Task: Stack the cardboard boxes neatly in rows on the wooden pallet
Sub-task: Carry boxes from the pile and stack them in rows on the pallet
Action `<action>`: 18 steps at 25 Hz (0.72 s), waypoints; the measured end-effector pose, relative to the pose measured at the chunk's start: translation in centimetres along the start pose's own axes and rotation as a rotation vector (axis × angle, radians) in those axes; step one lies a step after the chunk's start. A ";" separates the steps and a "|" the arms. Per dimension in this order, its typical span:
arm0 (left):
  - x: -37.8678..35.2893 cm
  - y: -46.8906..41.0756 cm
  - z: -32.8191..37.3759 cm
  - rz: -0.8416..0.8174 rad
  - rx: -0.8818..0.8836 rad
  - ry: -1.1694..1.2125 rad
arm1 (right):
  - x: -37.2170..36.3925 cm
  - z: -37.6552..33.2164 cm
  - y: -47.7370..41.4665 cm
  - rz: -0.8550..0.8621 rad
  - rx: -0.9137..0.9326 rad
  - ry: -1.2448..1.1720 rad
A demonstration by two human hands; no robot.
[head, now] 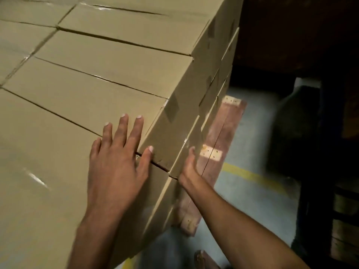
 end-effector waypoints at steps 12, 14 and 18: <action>-0.2 -0.4 -0.2 0.120 0.042 0.103 | -6.3 -4.6 4.1 -0.090 0.117 0.037; -0.2 -0.3 -0.1 0.131 0.037 0.114 | -5.5 -4.6 6.0 -0.087 0.068 0.095; 0.2 -0.2 0.3 0.156 0.030 0.143 | -0.9 -3.2 8.6 -0.042 -0.038 0.169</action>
Point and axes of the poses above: each hand's wrist, its own y-axis away from the middle knuckle, its own x-axis out of the back of the hand, z = x × y, the point moved 4 cm from there along -y, towards the middle knuckle, and after that the axes turned 10 degrees about -y, right-handed, at the moved point
